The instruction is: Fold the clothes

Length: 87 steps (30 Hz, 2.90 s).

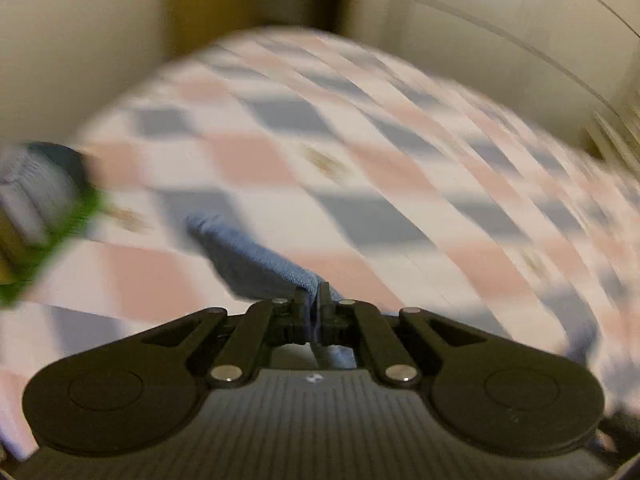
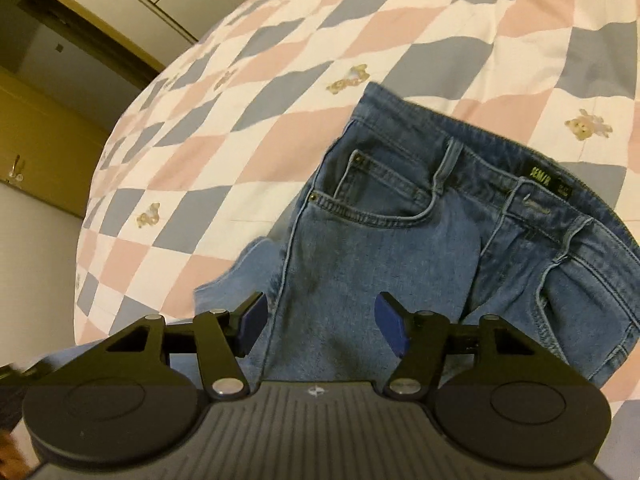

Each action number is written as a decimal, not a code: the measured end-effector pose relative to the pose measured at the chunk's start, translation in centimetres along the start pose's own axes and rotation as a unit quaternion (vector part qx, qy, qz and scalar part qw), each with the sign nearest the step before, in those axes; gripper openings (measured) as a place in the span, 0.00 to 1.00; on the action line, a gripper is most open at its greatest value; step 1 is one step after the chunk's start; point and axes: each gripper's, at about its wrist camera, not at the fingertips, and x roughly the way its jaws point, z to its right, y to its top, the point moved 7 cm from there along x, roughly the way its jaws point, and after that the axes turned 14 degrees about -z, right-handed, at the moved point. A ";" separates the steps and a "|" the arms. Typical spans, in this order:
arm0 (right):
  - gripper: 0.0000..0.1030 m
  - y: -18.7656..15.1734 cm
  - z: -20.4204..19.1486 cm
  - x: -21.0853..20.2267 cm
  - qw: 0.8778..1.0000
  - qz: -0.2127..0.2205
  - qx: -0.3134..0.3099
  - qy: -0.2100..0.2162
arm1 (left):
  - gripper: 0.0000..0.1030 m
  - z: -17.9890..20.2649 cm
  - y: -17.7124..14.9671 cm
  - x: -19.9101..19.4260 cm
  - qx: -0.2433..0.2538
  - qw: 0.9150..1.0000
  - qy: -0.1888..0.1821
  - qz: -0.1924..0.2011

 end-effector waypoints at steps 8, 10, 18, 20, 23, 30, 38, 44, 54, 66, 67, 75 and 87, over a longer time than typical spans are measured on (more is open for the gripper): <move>0.71 -3.6 5.6 -0.4 0.998 -0.030 0.041 -0.042 | 0.04 -4.7 -2.4 1.4 0.048 0.991 0.120 -0.046; 0.71 -4.5 7.0 -0.6 0.997 -0.038 0.052 -0.053 | 0.08 -0.7 -4.2 2.0 0.087 0.992 0.064 -0.073; 0.76 -7.7 17.5 -6.0 0.982 0.015 0.167 -0.089 | 0.31 15.1 -11.9 3.2 0.236 0.942 -0.160 -0.175; 0.77 -8.1 19.1 -6.4 0.978 0.029 0.192 -0.073 | 0.33 18.7 -12.5 3.1 0.277 0.928 -0.181 -0.171; 0.78 -8.3 20.9 -5.9 0.972 0.040 0.231 -0.021 | 0.35 23.7 -12.8 3.9 0.336 0.909 -0.185 -0.161; 0.78 -7.2 22.7 -3.8 0.963 0.052 0.262 0.044 | 0.42 31.6 -13.9 7.6 0.435 0.866 -0.169 -0.180; 0.78 -6.7 23.5 -3.8 0.961 0.060 0.264 0.050 | 0.42 37.3 -14.1 8.9 0.527 0.818 -0.147 -0.178; 0.78 -5.4 24.1 -4.0 0.960 0.075 0.267 0.044 | 0.42 37.2 -13.9 8.9 0.533 0.811 -0.151 -0.186; 0.78 -3.9 23.4 -3.4 0.968 0.069 0.241 0.007 | 0.42 36.1 -14.1 9.6 0.527 0.810 -0.159 -0.203; 0.78 -2.8 23.4 -1.6 0.971 0.059 0.230 0.023 | 0.58 37.4 -15.2 11.9 0.531 0.796 -0.166 -0.237; 0.78 -2.8 23.5 -1.3 0.971 0.057 0.230 0.028 | 0.61 37.5 -15.4 12.2 0.531 0.795 -0.168 -0.243; 0.30 -2.9 22.8 -2.1 0.973 0.090 0.196 0.085 | 0.12 38.1 -17.2 14.4 0.532 0.792 -0.151 -0.259; 0.20 -4.8 24.8 -16.7 0.950 0.221 0.190 0.114 | 0.09 49.1 -15.1 0.4 0.621 0.749 -0.223 -0.066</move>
